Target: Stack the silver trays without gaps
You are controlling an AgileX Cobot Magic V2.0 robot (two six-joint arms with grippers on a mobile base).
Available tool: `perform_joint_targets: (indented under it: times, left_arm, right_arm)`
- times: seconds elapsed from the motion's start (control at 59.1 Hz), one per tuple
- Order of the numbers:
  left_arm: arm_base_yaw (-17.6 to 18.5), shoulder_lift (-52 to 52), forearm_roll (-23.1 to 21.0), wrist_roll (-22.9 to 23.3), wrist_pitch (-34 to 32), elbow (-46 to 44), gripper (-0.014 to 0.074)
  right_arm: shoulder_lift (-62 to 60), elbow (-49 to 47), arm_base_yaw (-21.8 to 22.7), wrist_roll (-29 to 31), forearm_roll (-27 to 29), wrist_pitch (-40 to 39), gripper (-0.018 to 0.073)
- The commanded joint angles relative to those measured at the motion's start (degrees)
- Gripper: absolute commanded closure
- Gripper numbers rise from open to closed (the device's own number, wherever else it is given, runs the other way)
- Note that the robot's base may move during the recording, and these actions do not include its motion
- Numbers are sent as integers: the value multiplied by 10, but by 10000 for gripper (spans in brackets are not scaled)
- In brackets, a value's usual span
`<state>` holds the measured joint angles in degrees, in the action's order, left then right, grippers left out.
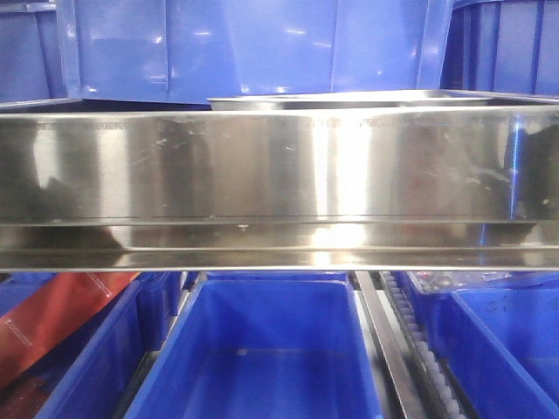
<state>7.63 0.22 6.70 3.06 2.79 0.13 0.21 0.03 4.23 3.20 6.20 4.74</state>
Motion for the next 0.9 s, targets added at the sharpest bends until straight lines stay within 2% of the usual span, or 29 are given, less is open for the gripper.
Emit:
perform_joint_targets:
  times: [0.0,0.879]
  left_arm:
    - [3,-2,-1,-1,-8,-1,602]
    - [3,-2,-1,-1,-8,-1,602]
  right_arm:
    - [-2,0,-1,1,-3,-14,629]
    - [-2,0,-1,1,-3,-19,629]
